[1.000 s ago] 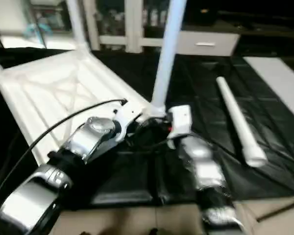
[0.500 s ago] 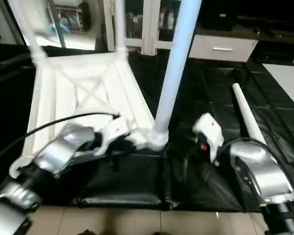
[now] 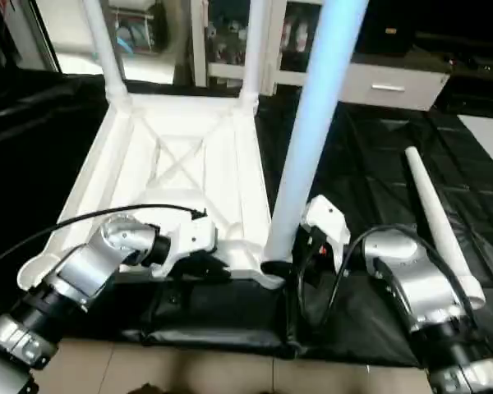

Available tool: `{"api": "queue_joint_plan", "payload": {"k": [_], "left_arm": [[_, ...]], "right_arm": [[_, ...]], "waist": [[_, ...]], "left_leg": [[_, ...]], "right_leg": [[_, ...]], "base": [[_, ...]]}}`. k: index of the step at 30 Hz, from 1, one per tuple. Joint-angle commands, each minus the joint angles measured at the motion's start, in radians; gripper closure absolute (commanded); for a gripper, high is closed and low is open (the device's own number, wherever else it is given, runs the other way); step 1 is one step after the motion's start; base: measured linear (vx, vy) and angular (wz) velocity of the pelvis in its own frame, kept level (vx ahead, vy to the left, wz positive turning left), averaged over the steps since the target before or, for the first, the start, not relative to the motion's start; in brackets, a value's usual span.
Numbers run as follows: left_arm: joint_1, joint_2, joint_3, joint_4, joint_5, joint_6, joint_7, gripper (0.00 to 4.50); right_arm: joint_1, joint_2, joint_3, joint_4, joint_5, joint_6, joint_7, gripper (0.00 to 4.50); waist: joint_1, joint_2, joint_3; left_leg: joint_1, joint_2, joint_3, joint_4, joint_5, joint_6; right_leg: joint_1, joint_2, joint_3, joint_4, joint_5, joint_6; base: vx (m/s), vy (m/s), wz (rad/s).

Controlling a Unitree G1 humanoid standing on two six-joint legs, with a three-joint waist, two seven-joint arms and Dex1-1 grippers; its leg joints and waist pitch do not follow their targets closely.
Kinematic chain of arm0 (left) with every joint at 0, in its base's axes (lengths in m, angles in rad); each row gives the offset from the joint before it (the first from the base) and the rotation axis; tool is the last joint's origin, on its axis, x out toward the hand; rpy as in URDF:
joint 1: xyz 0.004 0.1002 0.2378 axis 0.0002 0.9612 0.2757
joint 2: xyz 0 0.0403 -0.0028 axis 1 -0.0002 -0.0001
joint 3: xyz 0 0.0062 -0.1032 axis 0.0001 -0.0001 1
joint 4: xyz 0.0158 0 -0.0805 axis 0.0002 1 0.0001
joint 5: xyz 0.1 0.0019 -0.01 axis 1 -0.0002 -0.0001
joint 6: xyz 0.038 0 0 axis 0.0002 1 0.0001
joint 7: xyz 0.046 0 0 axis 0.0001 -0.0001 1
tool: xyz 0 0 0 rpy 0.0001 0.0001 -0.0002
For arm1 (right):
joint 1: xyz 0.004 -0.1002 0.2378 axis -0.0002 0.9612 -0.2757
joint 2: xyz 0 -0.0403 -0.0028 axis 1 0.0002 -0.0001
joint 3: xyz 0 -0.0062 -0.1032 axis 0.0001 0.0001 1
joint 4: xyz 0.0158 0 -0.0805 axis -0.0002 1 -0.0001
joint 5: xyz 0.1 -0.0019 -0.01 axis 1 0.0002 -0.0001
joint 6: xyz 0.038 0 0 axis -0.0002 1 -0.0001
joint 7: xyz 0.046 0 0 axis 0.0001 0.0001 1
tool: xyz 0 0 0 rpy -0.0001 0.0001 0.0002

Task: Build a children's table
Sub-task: Rotate leg to tighten

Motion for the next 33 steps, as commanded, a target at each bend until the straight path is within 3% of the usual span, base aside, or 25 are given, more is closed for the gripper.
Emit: {"api": "queue_joint_plan", "payload": {"k": [1,9,11,14,23,33], "left_arm": [[-0.001,-0.001,-0.025,-0.005,0.006,-0.006,-0.022,4.50],[-0.004,0.004,-0.024,0.000,0.007,-0.005,-0.029,4.50],[-0.006,0.004,-0.025,0.001,0.007,-0.005,-0.029,4.50],[-0.008,0.006,-0.028,0.002,0.007,-0.004,-0.033,4.50],[-0.009,0.007,-0.031,0.002,0.009,-0.003,-0.037,4.50],[-0.005,0.001,-0.035,-0.004,0.010,0.009,-0.035,4.50]], "right_arm": [[-0.016,0.002,0.018,0.024,-0.021,-0.011,0.021,0.10],[-0.049,-0.001,0.044,0.101,-0.045,-0.057,0.077,0.25],[-0.059,0.008,0.046,0.123,-0.050,-0.065,0.076,0.58],[-0.069,0.021,0.051,0.138,-0.056,-0.071,0.080,0.75],[-0.092,0.062,0.066,0.190,-0.074,-0.105,0.075,1.51],[-0.067,0.108,0.024,0.198,-0.050,-0.118,0.041,1.76]], "waist": [[-0.004,-0.015,-0.067],[-0.004,-0.013,-0.070],[-0.005,-0.012,-0.071],[-0.005,-0.010,-0.071],[-0.012,-0.010,-0.066],[-0.020,-0.010,-0.067]], "left_leg": [[0.006,0.064,-0.028,-0.075,-0.172,0.060],[0.006,0.064,-0.028,-0.073,-0.157,0.062],[0.005,0.063,-0.027,-0.072,-0.156,0.062],[0.005,0.064,-0.028,-0.072,-0.164,0.061],[0.006,0.063,-0.032,-0.075,-0.221,0.039],[0.005,0.064,-0.034,-0.076,-0.231,0.035]], "right_leg": [[0.044,-0.067,0.056,-0.063,-0.335,-0.189],[0.046,-0.065,0.056,-0.056,-0.287,-0.209],[0.047,-0.065,0.056,-0.055,-0.278,-0.217],[0.048,-0.065,0.055,-0.055,-0.281,-0.219],[0.045,-0.065,0.055,-0.066,-0.378,-0.192],[0.044,-0.064,0.056,-0.063,-0.362,-0.200]], "base": [[0.000,0.000,0.00],[0.000,0.000,0.00],[0.000,0.000,0.00],[0.000,0.000,0.00],[0.000,0.000,0.00],[0.000,0.000,0.00]]}}
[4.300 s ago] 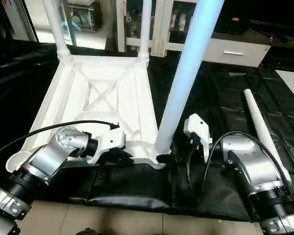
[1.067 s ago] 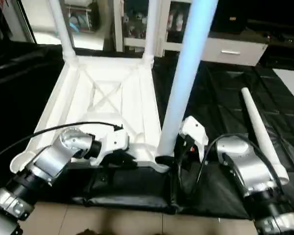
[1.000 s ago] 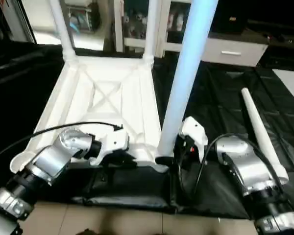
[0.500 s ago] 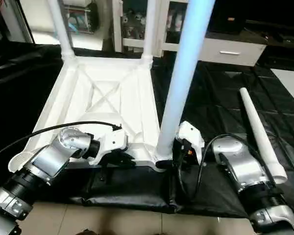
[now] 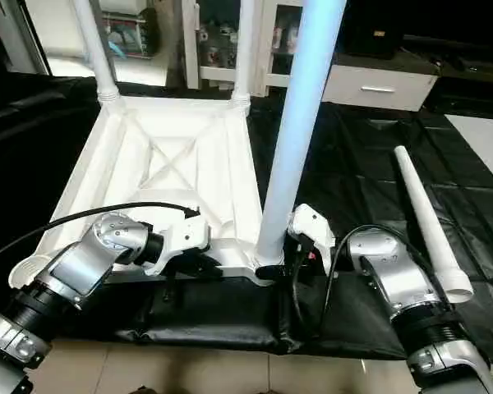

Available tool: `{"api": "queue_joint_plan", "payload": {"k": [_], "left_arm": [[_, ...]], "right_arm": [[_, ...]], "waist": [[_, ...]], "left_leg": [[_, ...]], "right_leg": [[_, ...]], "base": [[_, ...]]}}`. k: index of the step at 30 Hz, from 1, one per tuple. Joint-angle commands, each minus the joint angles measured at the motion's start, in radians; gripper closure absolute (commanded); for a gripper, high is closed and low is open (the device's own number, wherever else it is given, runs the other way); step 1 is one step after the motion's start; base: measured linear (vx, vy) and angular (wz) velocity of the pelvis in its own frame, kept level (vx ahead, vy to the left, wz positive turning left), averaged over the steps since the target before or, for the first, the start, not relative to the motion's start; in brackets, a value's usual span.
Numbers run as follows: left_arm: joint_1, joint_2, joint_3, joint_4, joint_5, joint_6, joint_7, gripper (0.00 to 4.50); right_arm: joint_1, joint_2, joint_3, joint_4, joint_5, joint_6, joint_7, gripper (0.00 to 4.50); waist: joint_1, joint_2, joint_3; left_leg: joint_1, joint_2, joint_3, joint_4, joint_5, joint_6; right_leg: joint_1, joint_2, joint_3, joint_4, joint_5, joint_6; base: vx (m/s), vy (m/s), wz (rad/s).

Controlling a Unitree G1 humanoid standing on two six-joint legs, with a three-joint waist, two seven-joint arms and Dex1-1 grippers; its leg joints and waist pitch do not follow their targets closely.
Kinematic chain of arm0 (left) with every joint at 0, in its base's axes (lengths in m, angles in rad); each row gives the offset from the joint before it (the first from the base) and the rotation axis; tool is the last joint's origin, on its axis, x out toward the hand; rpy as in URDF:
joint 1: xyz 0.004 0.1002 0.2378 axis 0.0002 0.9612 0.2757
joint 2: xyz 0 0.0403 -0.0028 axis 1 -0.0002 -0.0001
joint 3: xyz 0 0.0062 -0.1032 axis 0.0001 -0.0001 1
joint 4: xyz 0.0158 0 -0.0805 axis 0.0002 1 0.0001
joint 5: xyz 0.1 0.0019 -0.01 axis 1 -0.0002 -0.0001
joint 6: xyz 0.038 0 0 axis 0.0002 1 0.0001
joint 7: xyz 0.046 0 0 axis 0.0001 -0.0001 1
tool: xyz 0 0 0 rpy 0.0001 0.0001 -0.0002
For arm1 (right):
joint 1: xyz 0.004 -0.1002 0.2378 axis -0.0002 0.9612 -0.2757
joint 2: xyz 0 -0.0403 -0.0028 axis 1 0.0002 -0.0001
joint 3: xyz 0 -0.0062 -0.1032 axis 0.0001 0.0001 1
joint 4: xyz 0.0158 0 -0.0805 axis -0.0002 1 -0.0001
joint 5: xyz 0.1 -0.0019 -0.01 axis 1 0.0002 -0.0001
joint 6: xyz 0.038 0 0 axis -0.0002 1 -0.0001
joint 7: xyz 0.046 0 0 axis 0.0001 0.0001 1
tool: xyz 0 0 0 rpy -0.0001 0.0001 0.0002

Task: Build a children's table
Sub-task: Rotate leg to tighten

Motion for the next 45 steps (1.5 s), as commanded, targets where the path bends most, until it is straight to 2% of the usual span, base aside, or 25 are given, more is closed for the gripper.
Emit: {"api": "queue_joint_plan", "payload": {"k": [1,7,8,9,11,13,14,16,18,19,20,21,22,23,27,32,35,37,38,39,40,41,43,44,45], "left_arm": [[-0.004,-0.026,-0.038,-0.008,0.002,0.005,-0.016,4.50],[-0.031,-0.107,0.024,0.059,0.008,0.077,0.138,4.50],[-0.041,-0.128,0.037,0.077,0.012,0.097,0.178,4.50],[-0.055,-0.153,0.054,0.100,0.015,0.122,0.226,4.50],[-0.100,-0.221,0.109,0.173,0.025,0.202,0.375,4.50],[-0.124,-0.250,0.132,0.211,0.034,0.235,0.449,4.50],[-0.154,-0.284,0.159,0.265,0.049,0.239,0.553,4.50],[-0.179,-0.310,0.179,0.309,0.062,0.224,0.633,4.50],[-0.198,-0.331,0.191,0.343,0.076,0.200,0.699,4.50],[-0.206,-0.338,0.192,0.355,0.081,0.191,0.718,4.50],[-0.213,-0.348,0.201,0.365,0.079,0.183,0.740,4.50],[-0.220,-0.355,0.207,0.372,0.080,0.182,0.755,4.50],[-0.225,-0.357,0.212,0.376,0.080,0.183,0.763,4.50],[-0.228,-0.358,0.214,0.379,0.080,0.183,0.769,4.50],[-0.229,-0.351,0.214,0.389,0.080,0.169,0.771,4.50],[-0.207,-0.323,0.189,0.369,0.086,0.150,0.720,4.50],[-0.182,-0.301,0.176,0.339,0.093,0.157,0.683,4.50],[-0.160,-0.281,0.165,0.309,0.096,0.165,0.653,4.50],[-0.145,-0.267,0.152,0.286,0.097,0.160,0.626,4.50],[-0.118,-0.244,0.133,0.242,0.095,0.175,0.582,4.50],[-0.109,-0.235,0.125,0.225,0.094,0.185,0.569,4.50],[-0.092,-0.215,0.105,0.196,0.094,0.179,0.531,4.50],[-0.071,-0.187,0.078,0.158,0.091,0.176,0.479,4.50],[-0.045,-0.151,0.052,0.108,0.081,0.164,0.408,4.50],[-0.045,-0.151,0.052,0.108,0.081,0.164,0.408,4.50]], "right_arm": [[0.008,0.039,-0.026,-0.004,0.023,0.014,-0.062,1.76],[0.045,0.149,-0.097,0.015,0.037,0.118,-0.285,1.76],[0.042,0.172,-0.105,0.030,0.025,0.130,-0.340,1.76],[0.037,0.203,-0.118,0.047,0.015,0.147,-0.411,1.77],[0.010,0.283,-0.162,0.102,-0.010,0.167,-0.610,1.77],[-0.010,0.321,-0.188,0.137,-0.022,0.174,-0.720,1.77],[-0.035,0.364,-0.205,0.180,-0.041,0.166,-0.834,1.77],[-0.055,0.402,-0.208,0.213,-0.064,0.144,-0.915,1.78],[-0.074,0.438,-0.197,0.236,-0.093,0.117,-0.970,1.78],[-0.080,0.451,-0.182,0.239,-0.111,0.098,-0.982,1.78],[-0.084,0.463,-0.168,0.239,-0.127,0.078,-0.991,1.78],[-0.087,0.476,-0.166,0.240,-0.132,0.064,-0.994,1.78],[-0.088,0.483,-0.165,0.240,-0.135,0.050,-0.996,1.78],[-0.089,0.486,-0.165,0.238,-0.136,0.037,-0.999,1.78],[-0.088,0.489,-0.170,0.230,-0.124,0.017,-0.989,1.78],[-0.039,0.467,-0.204,0.116,-0.039,0.033,-0.875,1.78],[0.006,0.436,-0.211,0.032,-0.016,0.050,-0.843,1.08],[0.036,0.410,-0.215,-0.027,0.000,0.070,-0.823,1.06],[0.051,0.394,-0.219,-0.061,0.008,0.083,-0.812,0.99],[0.071,0.364,-0.226,-0.112,0.020,0.108,-0.786,0.75],[0.078,0.353,-0.228,-0.130,0.024,0.118,-0.775,0.68],[0.083,0.327,-0.228,-0.150,0.026,0.131,-0.751,0.68],[0.089,0.290,-0.225,-0.177,0.032,0.150,-0.715,0.55],[0.090,0.225,-0.215,-0.195,0.044,0.175,-0.634,0.55],[0.090,0.225,-0.215,-0.195,0.044,0.175,-0.634,0.29]], "waist": [[0.001,-0.003,-0.063],[-0.014,-0.004,-0.058],[-0.022,-0.004,-0.057],[-0.024,-0.003,-0.058],[-0.041,-0.004,-0.056],[-0.046,0.002,-0.057],[-0.055,0.004,-0.061],[-0.063,0.013,-0.062],[-0.065,0.010,-0.065],[-0.064,0.004,-0.064],[-0.059,0.006,-0.064],[-0.059,0.000,-0.064],[-0.056,0.004,-0.065],[-0.054,-0.002,-0.066],[-0.047,-0.001,-0.068],[-0.031,-0.002,-0.069],[-0.021,-0.002,-0.069],[-0.020,0.000,-0.066],[-0.033,0.001,-0.066],[-0.037,0.003,-0.066],[-0.038,0.002,-0.067],[-0.038,0.001,-0.067],[-0.036,0.001,-0.064],[-0.034,0.002,-0.064],[-0.030,0.002,-0.063]], "left_leg": [[0.002,0.063,-0.032,-0.080,-0.235,0.035],[0.004,0.060,-0.037,-0.083,-0.297,0.004],[0.004,0.057,-0.041,-0.081,-0.324,-0.008],[0.006,0.057,-0.043,-0.081,-0.332,-0.013],[-0.002,0.053,-0.049,-0.080,-0.355,-0.017],[-0.001,0.051,-0.053,-0.079,-0.363,-0.023],[-0.001,0.050,-0.059,-0.079,-0.365,-0.029],[-0.001,0.053,-0.064,-0.083,-0.377,-0.027],[-0.002,0.054,-0.064,-0.085,-0.380,-0.021],[-0.005,0.053,-0.062,-0.085,-0.377,-0.015],[0.002,0.052,-0.056,-0.084,-0.370,-0.006],[-0.001,0.053,-0.055,-0.085,-0.361,-0.003],[-0.001,0.053,-0.055,-0.086,-0.342,0.001],[-0.004,0.053,-0.052,-0.086,-0.319,0.009],[-0.004,0.054,-0.046,-0.084,-0.270,0.030],[-0.004,0.056,-0.040,-0.082,-0.200,0.058],[-0.001,0.057,-0.038,-0.081,-0.191,0.059],[-0.006,0.055,-0.039,-0.083,-0.199,0.066],[-0.029,0.058,-0.053,-0.093,-0.205,0.058],[-0.029,0.057,-0.054,-0.092,-0.208,0.053],[-0.015,0.059,-0.052,-0.088,-0.220,0.046],[-0.012,0.060,-0.050,-0.086,-0.213,0.044],[-0.008,0.060,-0.047,-0.087,-0.208,0.045],[-0.006,0.061,-0.045,-0.087,-0.205,0.043],[-0.008,0.062,-0.046,-0.088,-0.206,0.045]], "right_leg": [[0.045,-0.064,0.056,-0.074,-0.361,-0.205],[0.040,-0.063,0.051,-0.087,-0.456,-0.173],[0.039,-0.064,0.046,-0.095,-0.529,-0.143],[0.035,-0.066,0.044,-0.098,-0.547,-0.134],[0.039,-0.066,0.035,-0.107,-0.618,-0.096],[0.036,-0.068,0.027,-0.113,-0.642,-0.083],[0.041,-0.069,0.019,-0.121,-0.625,-0.075],[0.041,-0.067,0.015,-0.121,-0.560,-0.091],[0.045,-0.067,0.014,-0.120,-0.495,-0.110],[0.044,-0.067,0.015,-0.119,-0.483,-0.116],[0.039,-0.068,0.021,-0.117,-0.458,-0.134],[0.040,-0.068,0.022,-0.114,-0.447,-0.140],[0.043,-0.068,0.024,-0.110,-0.421,-0.150],[0.045,-0.069,0.027,-0.107,-0.393,-0.158],[0.047,-0.070,0.031,-0.100,-0.351,-0.179],[0.050,-0.069,0.036,-0.089,-0.290,-0.198],[0.048,-0.066,0.039,-0.086,-0.281,-0.200],[0.052,-0.064,0.038,-0.086,-0.286,-0.193],[0.071,-0.068,0.035,-0.085,-0.342,-0.150],[0.069,-0.067,0.035,-0.088,-0.358,-0.143],[0.057,-0.066,0.040,-0.094,-0.372,-0.146],[0.055,-0.066,0.042,-0.091,-0.364,-0.162],[0.050,-0.063,0.043,-0.093,-0.360,-0.169],[0.047,-0.062,0.045,-0.091,-0.350,-0.174],[0.050,-0.061,0.045,-0.088,-0.344,-0.176]], "base": [[0.000,0.000,0.00],[0.000,0.000,0.00],[0.000,0.000,0.00],[0.000,0.000,0.00],[0.000,0.000,0.00],[0.000,0.000,0.00],[0.000,0.000,0.00],[0.000,0.000,0.00],[0.000,0.000,0.00],[0.000,0.000,0.00],[0.000,0.000,0.00],[0.000,0.000,0.00],[0.000,0.000,0.00],[0.000,0.000,0.00],[0.000,0.000,0.00],[0.000,0.000,0.00],[0.000,0.000,0.00],[0.000,0.000,0.00],[-0.009,-0.021,-0.19],[-0.009,-0.021,-0.19],[0.000,0.000,0.00],[0.000,0.000,0.00],[0.000,0.000,0.00],[0.000,0.000,0.00],[0.000,0.000,0.00]]}}
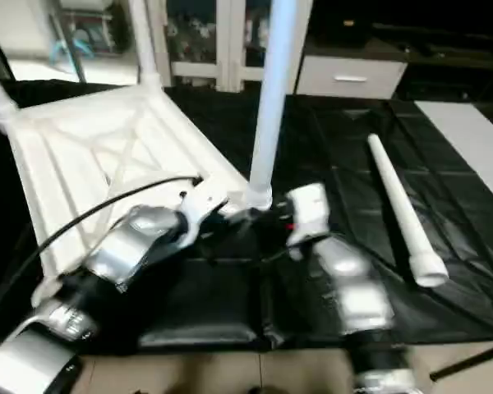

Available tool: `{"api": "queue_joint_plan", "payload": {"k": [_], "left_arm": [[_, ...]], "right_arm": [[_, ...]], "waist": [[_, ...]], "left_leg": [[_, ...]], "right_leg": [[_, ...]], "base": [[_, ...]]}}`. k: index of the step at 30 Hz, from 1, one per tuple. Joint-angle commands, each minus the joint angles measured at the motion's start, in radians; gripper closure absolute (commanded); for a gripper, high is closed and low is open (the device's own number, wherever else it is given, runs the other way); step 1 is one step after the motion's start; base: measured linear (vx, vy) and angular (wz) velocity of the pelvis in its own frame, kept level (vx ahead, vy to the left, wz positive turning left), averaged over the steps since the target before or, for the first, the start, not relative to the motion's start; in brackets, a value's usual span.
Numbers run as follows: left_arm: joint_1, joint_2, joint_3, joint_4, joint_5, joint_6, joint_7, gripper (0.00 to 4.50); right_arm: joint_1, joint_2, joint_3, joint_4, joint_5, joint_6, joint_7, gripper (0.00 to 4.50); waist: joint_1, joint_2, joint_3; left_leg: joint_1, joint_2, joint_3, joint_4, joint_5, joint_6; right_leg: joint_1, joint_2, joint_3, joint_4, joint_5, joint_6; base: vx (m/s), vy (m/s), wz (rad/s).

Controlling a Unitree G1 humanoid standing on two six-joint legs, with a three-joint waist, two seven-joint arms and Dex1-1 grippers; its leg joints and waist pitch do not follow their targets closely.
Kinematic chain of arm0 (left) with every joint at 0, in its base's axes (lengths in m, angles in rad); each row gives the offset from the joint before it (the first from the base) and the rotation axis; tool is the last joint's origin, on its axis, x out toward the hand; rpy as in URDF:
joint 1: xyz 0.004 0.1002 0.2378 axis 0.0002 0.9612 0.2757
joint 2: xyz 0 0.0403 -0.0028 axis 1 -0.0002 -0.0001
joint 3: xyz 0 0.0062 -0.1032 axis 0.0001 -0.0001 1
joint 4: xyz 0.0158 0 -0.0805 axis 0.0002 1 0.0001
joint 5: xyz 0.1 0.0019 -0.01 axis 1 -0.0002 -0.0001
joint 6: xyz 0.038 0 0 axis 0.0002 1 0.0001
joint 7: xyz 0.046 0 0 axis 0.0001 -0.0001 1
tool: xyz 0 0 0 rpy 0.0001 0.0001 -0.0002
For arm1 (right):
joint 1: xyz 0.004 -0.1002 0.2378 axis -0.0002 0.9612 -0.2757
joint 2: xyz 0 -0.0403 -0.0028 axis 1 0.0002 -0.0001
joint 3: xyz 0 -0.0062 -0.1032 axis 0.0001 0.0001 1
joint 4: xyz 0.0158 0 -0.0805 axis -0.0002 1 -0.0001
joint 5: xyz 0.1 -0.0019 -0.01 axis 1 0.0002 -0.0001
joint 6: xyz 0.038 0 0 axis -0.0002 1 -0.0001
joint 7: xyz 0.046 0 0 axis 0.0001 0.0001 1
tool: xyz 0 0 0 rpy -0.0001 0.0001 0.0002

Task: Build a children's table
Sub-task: Rotate leg to tighten

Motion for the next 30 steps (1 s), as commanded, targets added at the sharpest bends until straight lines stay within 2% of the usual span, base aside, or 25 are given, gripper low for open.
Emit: {"api": "queue_joint_plan", "payload": {"k": [1,3,4,5,6,10,11,13,14,17,18,22,23,25,30], "left_arm": [[0.043,0.041,-0.058,-0.048,-0.002,0.008,-0.093,4.50],[0.055,0.070,-0.072,-0.078,-0.012,0.003,-0.138,4.50],[0.058,0.080,-0.077,-0.087,-0.016,0.001,-0.155,4.50],[0.069,0.105,-0.087,-0.107,-0.022,-0.017,-0.195,4.50],[0.072,0.111,-0.089,-0.113,-0.022,-0.020,-0.204,4.50],[0.089,0.144,-0.108,-0.154,-0.037,-0.057,-0.286,4.50],[0.097,0.156,-0.119,-0.178,-0.056,-0.086,-0.335,4.50],[0.102,0.163,-0.126,-0.195,-0.068,-0.089,-0.363,4.50],[0.106,0.169,-0.136,-0.209,-0.077,-0.101,-0.388,4.50],[0.108,0.169,-0.155,-0.227,-0.087,-0.113,-0.429,4.50],[0.108,0.168,-0.156,-0.227,-0.086,-0.115,-0.431,4.50],[0.095,0.165,-0.169,-0.214,-0.076,-0.136,-0.452,4.50],[0.092,0.166,-0.173,-0.212,-0.075,-0.140,-0.459,4.50],[0.087,0.174,-0.181,-0.215,-0.069,-0.144,-0.473,4.50],[0.085,0.185,-0.184,-0.213,-0.064,-0.153,-0.483,4.50]], "right_arm": [[-0.001,-0.076,0.011,-0.040,0.029,0.042,0.131,0.25],[-0.001,-0.138,0.020,-0.051,0.026,0.041,0.212,0.18],[-0.002,-0.161,0.025,-0.051,0.021,0.034,0.242,0.08],[-0.002,-0.220,0.035,-0.057,0.020,0.022,0.319,0.08],[-0.001,-0.233,0.038,-0.062,0.024,0.025,0.338,0.08],[0.015,-0.302,0.070,-0.115,0.090,0.080,0.494,0.08],[0.018,-0.323,0.092,-0.130,0.109,0.094,0.563,0.08],[0.016,-0.328,0.105,-0.132,0.112,0.092,0.590,0.08],[0.010,-0.327,0.120,-0.125,0.111,0.086,0.615,0.08],[-0.018,-0.318,0.158,-0.088,0.089,0.058,0.664,0.08],[-0.022,-0.316,0.161,-0.084,0.086,0.057,0.666,0.08],[-0.064,-0.296,0.186,-0.028,0.041,0.013,0.657,0.08],[-0.075,-0.294,0.198,-0.011,0.026,-0.011,0.660,0.08],[-0.087,-0.299,0.228,0.010,-0.005,-0.058,0.685,0.08],[-0.101,-0.311,0.258,0.037,-0.020,-0.087,0.740,0.08]], "waist": [[0.006,0.000,-0.062],[0.009,-0.003,-0.060],[0.010,-0.003,-0.061],[0.012,-0.008,-0.060],[0.014,-0.007,-0.061],[0.017,-0.009,-0.060],[0.018,-0.016,-0.060],[0.023,-0.011,-0.061],[0.024,-0.013,-0.061],[0.035,-0.011,-0.062],[0.035,-0.011,-0.060],[0.043,-0.011,-0.061],[0.047,-0.011,-0.060],[0.048,-0.014,-0.062],[0.049,-0.015,-0.063]], "left_leg": [[0.003,0.061,-0.018,-0.079,-0.204,0.048],[0.004,0.062,-0.017,-0.078,-0.194,0.054],[0.005,0.062,-0.016,-0.078,-0.199,0.055],[0.005,0.059,-0.015,-0.077,-0.207,0.061],[0.006,0.060,-0.015,-0.076,-0.206,0.062],[0.005,0.061,-0.014,-0.075,-0.201,0.074],[0.003,0.062,-0.015,-0.075,-0.191,0.080],[0.005,0.065,-0.015,-0.075,-0.181,0.077],[0.005,0.065,-0.015,-0.075,-0.178,0.076],[0.017,0.066,-0.009,-0.073,-0.171,0.065],[0.015,0.065,-0.008,-0.074,-0.172,0.064],[0.015,0.065,-0.005,-0.075,-0.189,0.036],[0.018,0.064,-0.002,-0.075,-0.194,0.033],[0.014,0.064,-0.003,-0.075,-0.187,0.033],[0.011,0.063,-0.002,-0.073,-0.161,0.051]], "right_leg": [[0.052,-0.071,0.060,-0.068,-0.336,-0.182],[0.050,-0.069,0.063,-0.062,-0.294,-0.199],[0.051,-0.069,0.063,-0.063,-0.296,-0.202],[0.051,-0.069,0.065,-0.063,-0.315,-0.203],[0.052,-0.070,0.066,-0.063,-0.317,-0.203],[0.052,-0.070,0.068,-0.063,-0.329,-0.197],[0.053,-0.071,0.067,-0.063,-0.325,-0.198],[0.051,-0.073,0.068,-0.060,-0.319,-0.204],[0.051,-0.072,0.069,-0.059,-0.316,-0.207],[0.041,-0.069,0.071,-0.056,-0.291,-0.227],[0.041,-0.068,0.072,-0.056,-0.290,-0.229],[0.043,-0.069,0.074,-0.055,-0.316,-0.213],[0.041,-0.069,0.077,-0.056,-0.314,-0.210],[0.045,-0.069,0.077,-0.053,-0.309,-0.206],[0.049,-0.069,0.079,-0.048,-0.277,-0.213]], "base": [[0.000,0.000,0.00],[0.000,0.000,0.00],[0.000,0.000,0.00],[0.000,0.000,0.00],[0.000,0.000,0.00],[0.000,0.000,0.00],[0.000,0.000,0.00],[0.000,0.000,0.00],[0.000,0.000,0.00],[0.000,0.000,0.00],[0.000,0.000,0.00],[0.000,0.000,0.00],[0.000,0.000,0.00],[0.000,0.000,0.00],[0.000,0.000,0.00]]}}
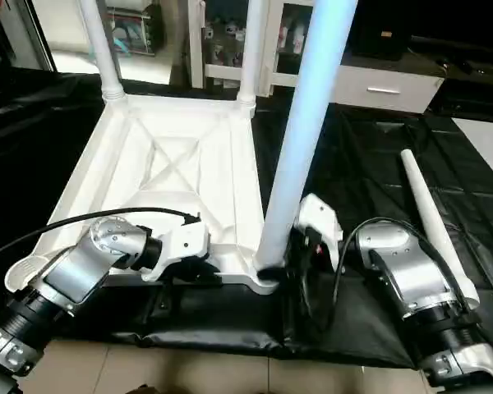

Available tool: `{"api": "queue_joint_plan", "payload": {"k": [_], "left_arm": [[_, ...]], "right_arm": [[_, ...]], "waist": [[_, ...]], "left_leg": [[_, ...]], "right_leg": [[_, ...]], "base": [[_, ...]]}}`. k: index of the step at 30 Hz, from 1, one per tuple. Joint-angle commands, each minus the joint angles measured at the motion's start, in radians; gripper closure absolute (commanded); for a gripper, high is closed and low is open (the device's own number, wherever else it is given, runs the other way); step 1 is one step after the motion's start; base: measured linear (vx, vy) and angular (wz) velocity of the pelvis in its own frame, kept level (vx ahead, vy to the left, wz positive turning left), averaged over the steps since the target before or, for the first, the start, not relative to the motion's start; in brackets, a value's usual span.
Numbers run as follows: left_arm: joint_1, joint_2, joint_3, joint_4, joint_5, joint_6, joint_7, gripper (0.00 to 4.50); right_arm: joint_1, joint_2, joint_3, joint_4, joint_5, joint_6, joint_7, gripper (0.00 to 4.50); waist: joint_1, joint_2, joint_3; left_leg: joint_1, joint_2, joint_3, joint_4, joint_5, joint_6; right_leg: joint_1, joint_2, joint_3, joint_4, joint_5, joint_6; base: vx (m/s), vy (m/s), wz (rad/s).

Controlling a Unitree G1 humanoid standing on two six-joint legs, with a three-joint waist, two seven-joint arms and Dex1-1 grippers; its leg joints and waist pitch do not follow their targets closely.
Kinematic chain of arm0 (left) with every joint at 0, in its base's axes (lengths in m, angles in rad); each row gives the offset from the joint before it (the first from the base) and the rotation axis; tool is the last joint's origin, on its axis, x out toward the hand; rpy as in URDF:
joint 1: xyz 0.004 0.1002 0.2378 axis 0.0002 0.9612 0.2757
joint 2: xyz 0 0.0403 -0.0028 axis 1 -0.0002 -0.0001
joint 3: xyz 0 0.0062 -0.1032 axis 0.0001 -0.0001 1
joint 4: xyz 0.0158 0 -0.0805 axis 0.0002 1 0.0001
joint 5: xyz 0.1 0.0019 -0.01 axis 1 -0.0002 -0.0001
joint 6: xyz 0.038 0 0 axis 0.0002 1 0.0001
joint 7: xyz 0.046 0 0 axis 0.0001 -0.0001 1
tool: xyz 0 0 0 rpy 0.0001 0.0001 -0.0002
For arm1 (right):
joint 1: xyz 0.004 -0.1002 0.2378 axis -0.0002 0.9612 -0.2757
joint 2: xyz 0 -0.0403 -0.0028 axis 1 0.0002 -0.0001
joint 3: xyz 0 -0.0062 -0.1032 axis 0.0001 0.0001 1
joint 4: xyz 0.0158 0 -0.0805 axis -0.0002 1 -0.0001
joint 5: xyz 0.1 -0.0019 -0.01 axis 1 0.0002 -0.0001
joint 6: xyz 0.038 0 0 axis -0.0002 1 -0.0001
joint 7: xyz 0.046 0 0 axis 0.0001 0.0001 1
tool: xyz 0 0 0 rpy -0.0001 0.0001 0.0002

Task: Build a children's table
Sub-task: Rotate leg to tighten

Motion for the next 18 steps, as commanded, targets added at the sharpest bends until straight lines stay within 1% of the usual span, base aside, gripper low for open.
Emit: {"api": "queue_joint_plan", "payload": {"k": [1,5,10,17,18], "left_arm": [[-0.010,-0.011,-0.057,-0.008,0.010,-0.014,-0.033,4.50],[-0.010,-0.015,-0.057,-0.001,0.015,-0.017,-0.032,4.50],[-0.012,-0.021,-0.056,0.006,0.019,-0.019,-0.031,4.50],[-0.017,-0.023,-0.056,0.015,0.026,-0.022,-0.029,4.50],[-0.017,-0.024,-0.056,0.016,0.026,-0.023,-0.029,4.50]], "right_arm": [[-0.016,-0.003,0.024,0.012,-0.016,-0.020,0.018,0.08],[-0.034,0.018,0.031,0.058,-0.028,-0.047,0.032,0.08],[-0.040,0.032,0.043,0.083,-0.039,-0.063,0.034,0.08],[-0.061,0.057,0.048,0.128,-0.048,-0.079,0.037,0.08],[-0.066,0.062,0.046,0.137,-0.050,-0.085,0.038,0.25]], "waist": [[-0.006,-0.007,-0.064],[-0.005,-0.009,-0.064],[-0.006,-0.009,-0.065],[-0.008,-0.008,-0.064],[-0.007,-0.008,-0.063]], "left_leg": [[0.008,0.063,-0.024,-0.077,-0.160,0.052],[0.009,0.063,-0.024,-0.076,-0.164,0.052],[0.009,0.063,-0.023,-0.075,-0.158,0.055],[0.009,0.062,-0.024,-0.076,-0.183,0.046],[0.010,0.062,-0.024,-0.076,-0.185,0.044]], "right_leg": [[0.047,-0.068,0.053,-0.052,-0.280,-0.216],[0.046,-0.068,0.053,-0.053,-0.291,-0.217],[0.047,-0.067,0.052,-0.051,-0.277,-0.222],[0.046,-0.066,0.051,-0.056,-0.315,-0.216],[0.046,-0.067,0.052,-0.056,-0.319,-0.212]], "base": [[0.000,0.000,0.00],[0.000,0.000,0.00],[0.000,0.000,0.00],[0.000,0.000,0.00],[0.000,0.000,0.00]]}}
